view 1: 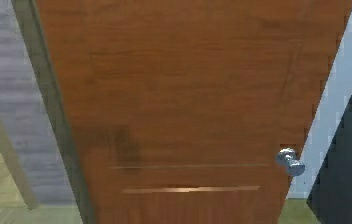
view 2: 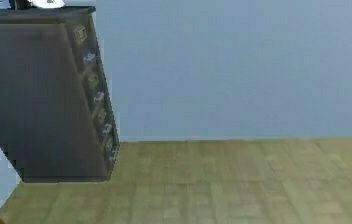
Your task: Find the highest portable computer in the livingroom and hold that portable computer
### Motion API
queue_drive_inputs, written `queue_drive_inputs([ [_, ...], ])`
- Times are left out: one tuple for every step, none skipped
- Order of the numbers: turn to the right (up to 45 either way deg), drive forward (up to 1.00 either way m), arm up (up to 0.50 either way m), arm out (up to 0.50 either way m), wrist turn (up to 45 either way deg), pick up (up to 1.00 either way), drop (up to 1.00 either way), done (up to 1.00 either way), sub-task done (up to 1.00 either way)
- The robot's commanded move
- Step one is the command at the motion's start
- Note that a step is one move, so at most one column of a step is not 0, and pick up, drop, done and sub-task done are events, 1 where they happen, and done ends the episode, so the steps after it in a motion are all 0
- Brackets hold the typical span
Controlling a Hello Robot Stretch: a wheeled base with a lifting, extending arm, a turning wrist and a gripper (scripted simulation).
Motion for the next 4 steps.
queue_drive_inputs([
  [0.0,0.05,0.0,0.0,0.0,0.0,0.0,0.0,0.0],
  [-45.0,0.0,0.0,0.0,0.0,0.0,0.0,0.0,0.0],
  [-21.0,0.0,0.0,0.0,0.0,0.0,0.0,0.0,0.0],
  [0.0,0.8,0.0,0.0,0.0,0.0,0.0,0.0,0.0],
])
